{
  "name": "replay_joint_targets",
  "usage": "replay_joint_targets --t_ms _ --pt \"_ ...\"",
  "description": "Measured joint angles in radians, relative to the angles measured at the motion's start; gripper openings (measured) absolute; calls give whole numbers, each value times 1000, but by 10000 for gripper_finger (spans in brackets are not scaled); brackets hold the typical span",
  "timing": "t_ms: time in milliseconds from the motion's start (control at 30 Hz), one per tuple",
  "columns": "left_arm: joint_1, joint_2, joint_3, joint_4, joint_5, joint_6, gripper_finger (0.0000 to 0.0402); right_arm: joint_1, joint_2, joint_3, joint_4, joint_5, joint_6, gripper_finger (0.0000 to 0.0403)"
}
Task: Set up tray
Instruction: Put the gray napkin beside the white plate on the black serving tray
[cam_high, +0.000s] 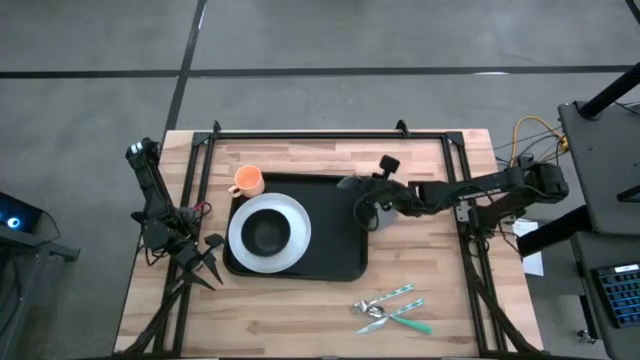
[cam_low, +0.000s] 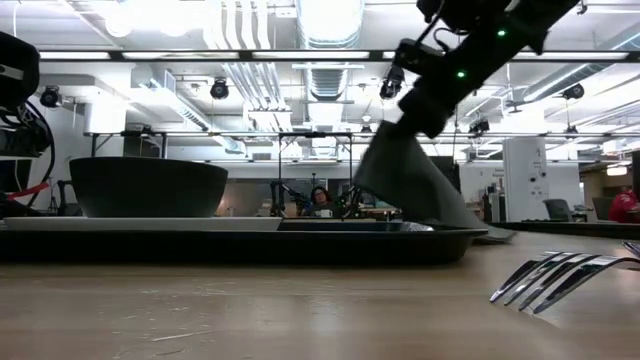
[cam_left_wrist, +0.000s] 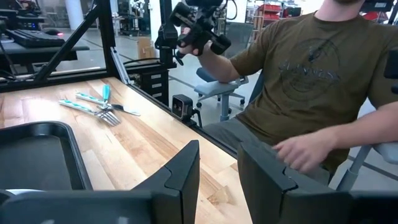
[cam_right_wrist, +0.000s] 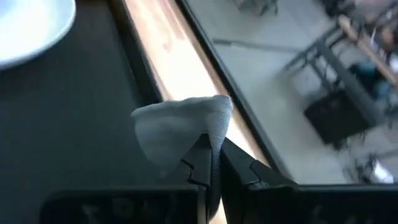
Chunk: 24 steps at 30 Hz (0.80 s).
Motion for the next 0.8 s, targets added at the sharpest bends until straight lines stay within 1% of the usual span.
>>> replay_joint_targets --t_ms 100,233,367,467,533,633,800 --pt "0 0 0 0 0 0 91 -15 19 -2 109 -72 -100 8" --pt "0 0 0 0 0 0 91 -20 35 -6 172 -286 -194 8" --pt "0 0 0 0 0 0 91 -19 48 -27 186 -461 -243 8" --pt "0 0 0 0 0 0 91 -19 59 -75 275 -571 -276 8" --pt "0 0 0 0 0 0 91 -19 68 -109 360 -596 -301 8" --pt "0 0 0 0 0 0 91 -25 76 -135 447 -592 -354 8" --pt "0 0 0 0 0 0 91 -47 76 -121 472 -486 -392 8"
